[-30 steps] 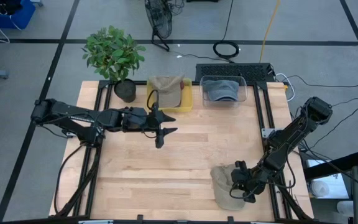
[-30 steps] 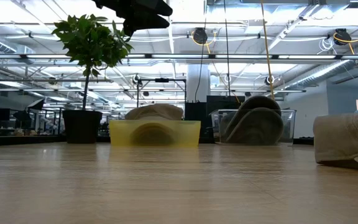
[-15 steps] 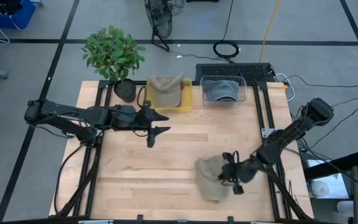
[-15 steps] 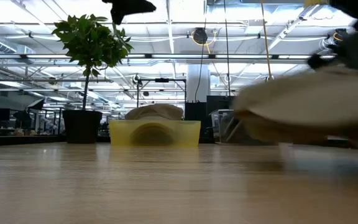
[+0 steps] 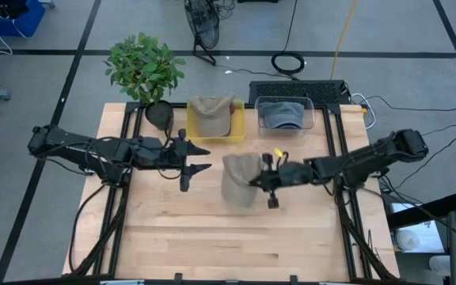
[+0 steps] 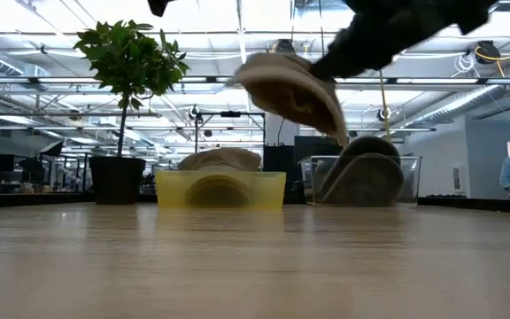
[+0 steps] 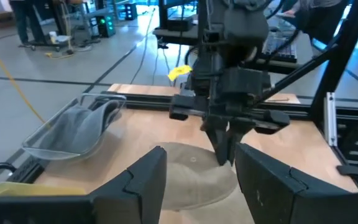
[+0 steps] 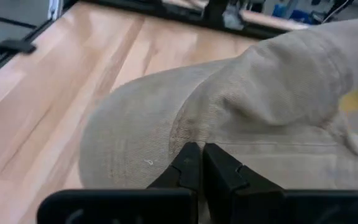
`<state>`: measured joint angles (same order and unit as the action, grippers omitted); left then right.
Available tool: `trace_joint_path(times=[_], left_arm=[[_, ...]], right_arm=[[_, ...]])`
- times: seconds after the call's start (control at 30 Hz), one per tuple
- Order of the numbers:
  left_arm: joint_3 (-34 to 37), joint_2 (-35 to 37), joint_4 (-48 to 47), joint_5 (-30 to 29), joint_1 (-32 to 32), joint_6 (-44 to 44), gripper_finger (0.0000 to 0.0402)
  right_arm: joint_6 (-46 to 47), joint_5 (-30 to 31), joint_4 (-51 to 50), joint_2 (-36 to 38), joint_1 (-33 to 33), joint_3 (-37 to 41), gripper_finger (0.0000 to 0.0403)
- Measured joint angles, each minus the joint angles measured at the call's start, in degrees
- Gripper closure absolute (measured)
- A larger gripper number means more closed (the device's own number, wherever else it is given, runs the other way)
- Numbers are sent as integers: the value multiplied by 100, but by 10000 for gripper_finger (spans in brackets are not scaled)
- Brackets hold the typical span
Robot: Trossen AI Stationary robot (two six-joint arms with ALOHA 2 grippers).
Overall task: Pick & Place hat
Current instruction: Put the brown cap into the yellow bin
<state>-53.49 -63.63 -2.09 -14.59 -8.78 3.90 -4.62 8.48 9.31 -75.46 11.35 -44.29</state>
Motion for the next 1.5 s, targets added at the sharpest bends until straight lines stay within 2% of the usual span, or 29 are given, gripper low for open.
trace_joint_path(times=[0.2,0.37,0.5,0.73,0.83,0.93,1.17,1.5], left_arm=[[0,69,-41,-54,0,-8,211],[-7,198,-261,-93,0,-17,211],[-7,331,-514,-225,5,-15,211],[-2,453,-707,-266,12,-233,211],[-2,499,-820,-267,14,-353,211],[0,651,-980,-314,20,-449,211],[0,1223,-1253,-454,63,-754,211],[-7,1474,-1245,-766,295,-1336,211]], right_arm=[[-605,-510,-113,-227,-849,-596,401],[-964,-1056,-137,-879,-1420,-1226,401],[-1303,-1299,-536,-1484,-1842,-1808,401],[-1719,-1340,-733,-2184,-2378,-2698,401],[-1769,-1583,-731,-2389,-2583,-3007,401],[-1772,-1770,-721,-2616,-2776,-3294,401],[-2196,-1772,-814,-3327,-3107,-3935,401],[-2872,-1783,-895,-3810,-3532,-4276,401]])
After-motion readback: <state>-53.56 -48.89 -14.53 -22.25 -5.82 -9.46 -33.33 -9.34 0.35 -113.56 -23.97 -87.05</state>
